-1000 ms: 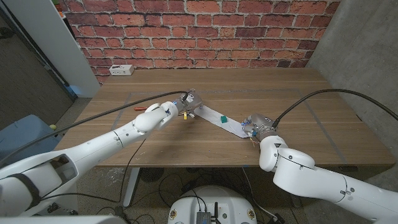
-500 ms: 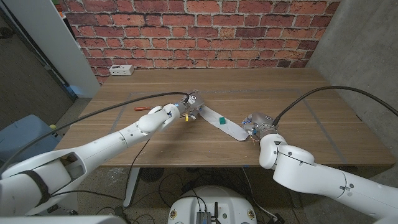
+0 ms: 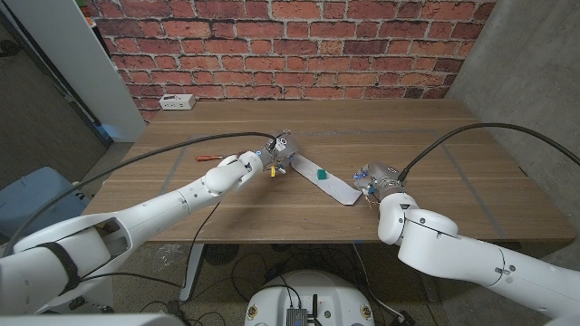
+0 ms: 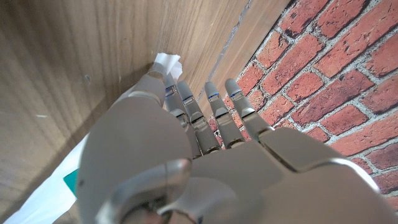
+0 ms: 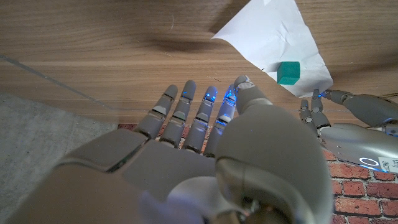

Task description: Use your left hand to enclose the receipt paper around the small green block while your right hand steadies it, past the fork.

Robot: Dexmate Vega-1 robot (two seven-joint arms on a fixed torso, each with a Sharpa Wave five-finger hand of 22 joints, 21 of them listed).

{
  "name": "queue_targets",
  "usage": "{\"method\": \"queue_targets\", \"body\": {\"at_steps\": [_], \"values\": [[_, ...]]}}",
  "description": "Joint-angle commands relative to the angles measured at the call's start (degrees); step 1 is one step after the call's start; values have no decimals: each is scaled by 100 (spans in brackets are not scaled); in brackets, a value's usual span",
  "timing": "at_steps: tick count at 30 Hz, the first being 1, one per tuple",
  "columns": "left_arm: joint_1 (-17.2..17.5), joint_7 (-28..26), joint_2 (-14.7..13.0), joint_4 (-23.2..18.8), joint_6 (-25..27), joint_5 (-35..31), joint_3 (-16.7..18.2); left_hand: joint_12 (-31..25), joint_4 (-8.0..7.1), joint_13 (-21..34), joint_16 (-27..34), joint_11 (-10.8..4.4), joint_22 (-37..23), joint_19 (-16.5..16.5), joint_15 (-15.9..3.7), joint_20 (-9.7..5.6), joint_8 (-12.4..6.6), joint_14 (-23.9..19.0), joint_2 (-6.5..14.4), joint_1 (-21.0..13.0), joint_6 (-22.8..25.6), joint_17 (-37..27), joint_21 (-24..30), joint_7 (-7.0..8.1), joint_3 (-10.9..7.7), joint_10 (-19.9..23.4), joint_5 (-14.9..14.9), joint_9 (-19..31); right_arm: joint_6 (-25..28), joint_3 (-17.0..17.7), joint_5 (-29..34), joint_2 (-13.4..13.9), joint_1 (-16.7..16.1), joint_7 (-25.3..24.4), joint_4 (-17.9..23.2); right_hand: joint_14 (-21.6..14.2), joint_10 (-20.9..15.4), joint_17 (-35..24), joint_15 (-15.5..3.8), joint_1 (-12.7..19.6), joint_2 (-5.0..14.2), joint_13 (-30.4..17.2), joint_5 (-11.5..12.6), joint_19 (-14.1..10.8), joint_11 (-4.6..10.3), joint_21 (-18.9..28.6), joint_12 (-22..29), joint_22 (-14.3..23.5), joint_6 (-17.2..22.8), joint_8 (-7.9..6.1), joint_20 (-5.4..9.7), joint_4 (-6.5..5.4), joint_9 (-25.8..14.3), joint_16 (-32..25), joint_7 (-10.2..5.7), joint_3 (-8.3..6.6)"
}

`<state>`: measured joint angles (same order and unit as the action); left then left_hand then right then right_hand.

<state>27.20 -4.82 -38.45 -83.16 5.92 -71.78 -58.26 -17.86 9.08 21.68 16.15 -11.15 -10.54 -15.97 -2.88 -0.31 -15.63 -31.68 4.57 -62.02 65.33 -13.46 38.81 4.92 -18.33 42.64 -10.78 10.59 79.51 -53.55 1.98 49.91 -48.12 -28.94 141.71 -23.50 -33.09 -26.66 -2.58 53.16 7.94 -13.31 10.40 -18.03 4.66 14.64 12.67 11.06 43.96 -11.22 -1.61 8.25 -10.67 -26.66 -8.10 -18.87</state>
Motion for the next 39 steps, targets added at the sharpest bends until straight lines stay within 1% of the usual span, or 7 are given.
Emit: {"method": "queue_targets", "body": {"at_steps": [1,6,17,24,26,30,39], "values": [[-101,-387,-102,-188,225,-453,-152,-70,-14,24,17,-6,-22,-27,-991,-52,-7,-56,61,-15,165,0,52,-16,-72,75,13,42,-27,-34,-156,-32,102,22,83,30,102,-127,-864,33,86,-27,19,146,48,-46,-2,14,83,-14,8,5,-3,-64,-99,-9],[-151,-411,-98,-225,220,-631,-196,-111,1,42,-5,-10,-23,12,-1000,-106,-23,-110,58,-14,278,12,38,-66,-113,131,2,53,47,-510,-203,74,587,285,135,-13,-167,-574,-947,354,137,-209,10,255,436,-75,236,21,198,-24,40,120,5,-438,-145,-62],[-215,-597,-93,-317,194,-851,-191,-197,49,77,-59,-19,-26,47,-1015,-173,-32,-200,8,-42,451,28,28,-169,-202,225,-33,65,47,-920,-1051,98,1254,492,-38,-137,-740,-870,-1021,766,112,-270,39,54,515,39,455,37,889,-184,198,181,9,-678,-111,-185],[-236,-647,-112,-363,67,-816,-165,-217,55,87,-76,-21,-28,62,-1017,-192,-23,-214,-5,-46,472,31,24,-165,-226,242,-40,67,47,-1136,-2145,109,1569,-553,-240,344,278,-715,-869,733,3,-149,39,83,595,78,-27,47,82,128,187,45,0,-168,-182,-238],[-240,-632,-117,-382,38,-809,-157,-228,53,92,-83,-21,-28,67,-1017,-196,-18,-225,-6,-44,480,30,23,-143,-238,251,-44,68,47,-1122,-2291,87,1551,-800,-308,569,600,-685,-731,566,-58,-120,15,87,394,91,-133,48,-126,133,132,-37,-7,-18,-127,-154],[-240,-576,-131,-436,34,-860,-148,-238,55,98,-95,-24,-29,72,-1015,-203,-14,-226,-20,-40,492,33,22,-134,-245,256,-46,69,47,-1142,-2391,55,1577,-916,-432,1056,957,-538,-529,323,-136,-87,-5,213,333,65,-177,51,-680,156,62,-117,-17,339,-65,-42],[-278,-602,-125,-476,-19,-977,-143,-264,53,111,-126,-29,-30,79,-1015,-224,-4,-231,-46,-26,525,36,21,-103,-269,271,-49,71,47,-1119,-2744,17,1663,-970,-717,1116,1174,-310,-357,49,-248,-36,-27,173,-100,101,-136,49,-1093,115,0,-169,-21,582,252,99]]}}
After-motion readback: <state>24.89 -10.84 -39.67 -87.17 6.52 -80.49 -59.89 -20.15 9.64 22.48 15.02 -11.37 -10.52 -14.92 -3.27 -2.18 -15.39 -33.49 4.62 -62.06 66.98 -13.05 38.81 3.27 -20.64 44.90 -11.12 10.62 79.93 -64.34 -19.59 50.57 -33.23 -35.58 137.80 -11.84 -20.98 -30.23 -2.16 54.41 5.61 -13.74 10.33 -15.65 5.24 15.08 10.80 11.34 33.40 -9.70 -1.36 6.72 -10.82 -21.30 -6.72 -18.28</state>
